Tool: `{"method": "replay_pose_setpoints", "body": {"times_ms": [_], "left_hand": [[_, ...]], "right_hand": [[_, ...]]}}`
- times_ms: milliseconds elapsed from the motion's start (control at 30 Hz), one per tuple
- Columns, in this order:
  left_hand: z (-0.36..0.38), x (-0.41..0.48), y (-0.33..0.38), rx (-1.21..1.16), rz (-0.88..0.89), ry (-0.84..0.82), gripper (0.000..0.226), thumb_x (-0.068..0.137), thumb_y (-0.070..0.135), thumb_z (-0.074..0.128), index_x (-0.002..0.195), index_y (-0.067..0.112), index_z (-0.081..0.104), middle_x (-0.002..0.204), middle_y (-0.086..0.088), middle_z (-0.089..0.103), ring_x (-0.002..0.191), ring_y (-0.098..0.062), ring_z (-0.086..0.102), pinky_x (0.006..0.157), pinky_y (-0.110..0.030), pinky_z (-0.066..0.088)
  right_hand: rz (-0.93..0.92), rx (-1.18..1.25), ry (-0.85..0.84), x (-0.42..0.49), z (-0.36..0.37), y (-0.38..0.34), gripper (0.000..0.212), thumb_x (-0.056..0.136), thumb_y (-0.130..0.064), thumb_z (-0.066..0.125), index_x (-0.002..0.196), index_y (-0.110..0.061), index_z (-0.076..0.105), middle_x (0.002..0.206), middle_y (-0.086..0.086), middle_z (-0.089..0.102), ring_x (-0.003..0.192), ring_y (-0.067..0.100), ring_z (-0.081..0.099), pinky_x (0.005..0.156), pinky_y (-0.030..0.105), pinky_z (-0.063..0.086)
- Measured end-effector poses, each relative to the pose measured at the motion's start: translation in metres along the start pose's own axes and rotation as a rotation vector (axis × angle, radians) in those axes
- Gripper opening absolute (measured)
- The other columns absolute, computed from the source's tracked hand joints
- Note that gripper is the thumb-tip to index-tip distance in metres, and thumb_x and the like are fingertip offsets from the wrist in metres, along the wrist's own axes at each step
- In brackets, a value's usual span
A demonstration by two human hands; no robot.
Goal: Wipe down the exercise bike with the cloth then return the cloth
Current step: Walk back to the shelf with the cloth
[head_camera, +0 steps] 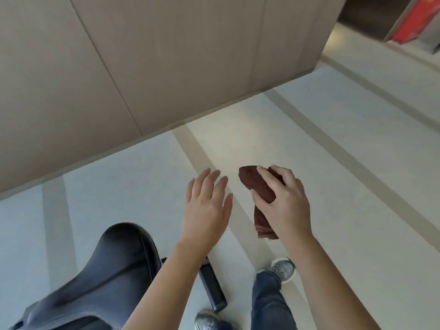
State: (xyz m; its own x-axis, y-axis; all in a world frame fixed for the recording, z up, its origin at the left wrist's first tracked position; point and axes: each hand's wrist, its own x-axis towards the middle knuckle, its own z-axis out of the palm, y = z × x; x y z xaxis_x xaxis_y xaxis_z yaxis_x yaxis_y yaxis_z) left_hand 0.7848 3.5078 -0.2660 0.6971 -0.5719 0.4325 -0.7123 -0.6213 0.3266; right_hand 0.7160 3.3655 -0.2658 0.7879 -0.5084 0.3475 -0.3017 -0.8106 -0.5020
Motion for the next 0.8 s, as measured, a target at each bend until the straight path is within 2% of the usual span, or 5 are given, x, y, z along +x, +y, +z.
{"method": "replay_pose_setpoints", "body": {"times_ms": [167, 400, 533, 800], "left_hand": [[0.036, 0.044, 0.045, -0.070, 0.189, -0.052, 0.028, 0.080, 0.009, 0.067, 0.105, -0.004, 0.064, 0.110, -0.022, 0.064, 0.111, -0.039, 0.055, 0.089, -0.054, 0.045], [0.090, 0.110, 0.127, -0.136, 0.341, -0.093, 0.030, 0.076, 0.009, 0.071, 0.103, -0.003, 0.064, 0.107, -0.021, 0.065, 0.107, -0.039, 0.057, 0.089, -0.056, 0.044], [0.129, 0.155, 0.193, -0.169, 0.429, -0.116, 0.030, 0.076, 0.009, 0.070, 0.103, -0.002, 0.064, 0.108, -0.020, 0.064, 0.108, -0.038, 0.057, 0.090, -0.055, 0.044], [0.206, 0.239, 0.355, -0.257, 0.586, -0.144, 0.031, 0.074, 0.006, 0.071, 0.103, -0.004, 0.064, 0.107, -0.022, 0.065, 0.107, -0.039, 0.058, 0.090, -0.056, 0.043]], "right_hand": [[0.168, -0.063, 0.102, 0.010, -0.034, 0.049, 0.045, 0.075, -0.026, 0.072, 0.118, -0.022, 0.061, 0.118, 0.009, 0.059, 0.090, 0.035, 0.055, 0.067, 0.041, 0.053], [0.309, -0.117, 0.213, 0.041, -0.087, 0.121, 0.044, 0.075, -0.026, 0.071, 0.118, -0.022, 0.061, 0.119, 0.008, 0.059, 0.091, 0.034, 0.055, 0.070, 0.037, 0.050], [0.391, -0.117, 0.277, 0.069, -0.127, 0.185, 0.045, 0.077, -0.028, 0.069, 0.121, -0.024, 0.059, 0.123, 0.005, 0.056, 0.099, 0.032, 0.054, 0.074, 0.040, 0.050], [0.490, -0.196, 0.425, 0.105, -0.226, 0.324, 0.045, 0.077, -0.026, 0.070, 0.120, -0.022, 0.060, 0.121, 0.009, 0.058, 0.097, 0.034, 0.056, 0.077, 0.040, 0.051]]}}
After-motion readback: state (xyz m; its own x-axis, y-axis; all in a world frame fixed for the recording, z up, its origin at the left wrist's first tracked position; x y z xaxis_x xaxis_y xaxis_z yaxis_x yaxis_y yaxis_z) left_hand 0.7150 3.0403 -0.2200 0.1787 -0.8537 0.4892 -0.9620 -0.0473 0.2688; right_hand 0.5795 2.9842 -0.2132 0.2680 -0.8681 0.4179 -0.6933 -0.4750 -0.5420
